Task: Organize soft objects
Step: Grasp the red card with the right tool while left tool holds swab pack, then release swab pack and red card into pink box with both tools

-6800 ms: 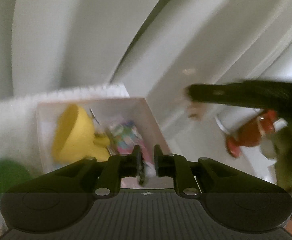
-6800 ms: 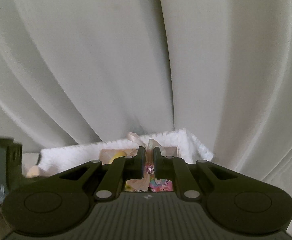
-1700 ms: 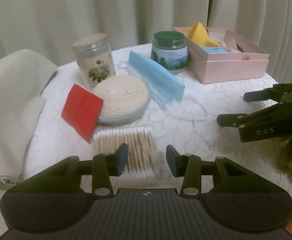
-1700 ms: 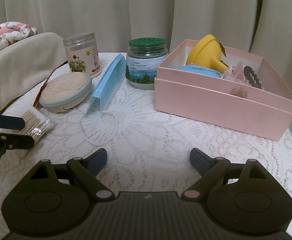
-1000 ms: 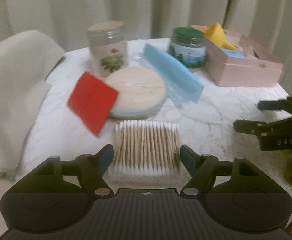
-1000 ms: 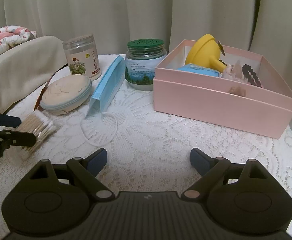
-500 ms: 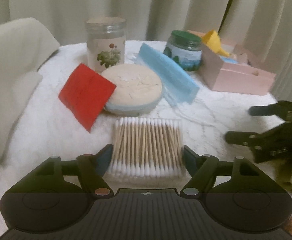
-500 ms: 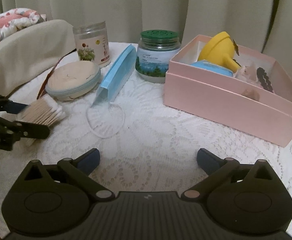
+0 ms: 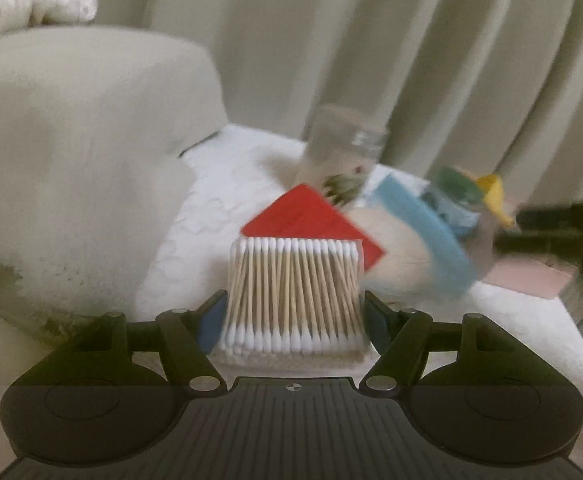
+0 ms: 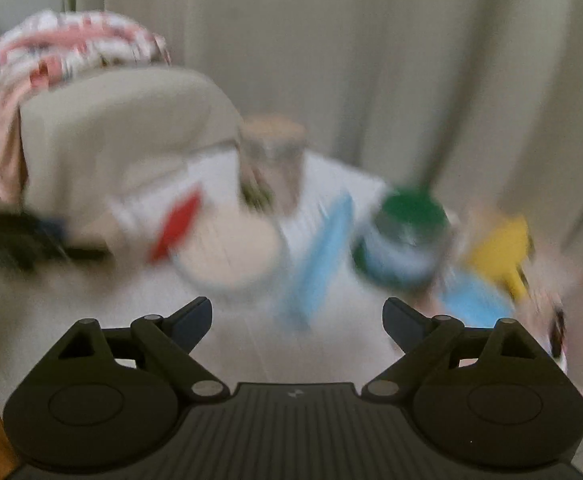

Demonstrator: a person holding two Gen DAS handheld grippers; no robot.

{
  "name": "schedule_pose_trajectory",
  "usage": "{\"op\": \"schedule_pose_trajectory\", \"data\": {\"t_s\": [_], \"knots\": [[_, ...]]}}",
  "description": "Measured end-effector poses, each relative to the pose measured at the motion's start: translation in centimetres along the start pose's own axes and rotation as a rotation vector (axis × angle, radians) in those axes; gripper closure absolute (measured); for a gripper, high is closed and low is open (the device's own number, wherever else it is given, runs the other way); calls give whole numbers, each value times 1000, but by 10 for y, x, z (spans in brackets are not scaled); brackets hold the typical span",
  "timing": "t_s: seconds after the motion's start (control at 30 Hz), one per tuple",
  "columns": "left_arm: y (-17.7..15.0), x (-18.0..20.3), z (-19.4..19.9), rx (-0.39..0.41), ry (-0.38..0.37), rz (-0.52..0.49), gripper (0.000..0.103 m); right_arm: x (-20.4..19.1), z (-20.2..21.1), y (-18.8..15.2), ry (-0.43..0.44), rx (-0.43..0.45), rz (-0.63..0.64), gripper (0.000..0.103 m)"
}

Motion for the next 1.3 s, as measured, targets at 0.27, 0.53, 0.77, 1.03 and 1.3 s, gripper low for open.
{"op": "schedule_pose_trajectory", "data": {"t_s": [0.27,0.53,0.77,1.03,1.3], "knots": [[-4,-13,-17,5,2,-63,28,-25,-88,44,192,-95,-250,41],[-4,-18,-13,27,-42,-15,28,-50,-167,27,135,-216,-230,57],[-2,-24,-14,43,-73,46,28,-61,-146,17,288,-272,-344,83],[-2,-27,-13,47,-84,67,28,-56,-139,8,226,-274,-376,98],[-11,2,12,-23,-145,80,29,-35,-53,30,251,-106,-357,98]]}}
Point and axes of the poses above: each gripper's, at about its wrist camera, not at the fingertips, and z roughly against the way its jaws point, x to its right, y to its top, the point moved 7 cm from there along -z, roughly the way its jaws point, and after that the axes turned 12 degrees about x, right-handed, at the moved point
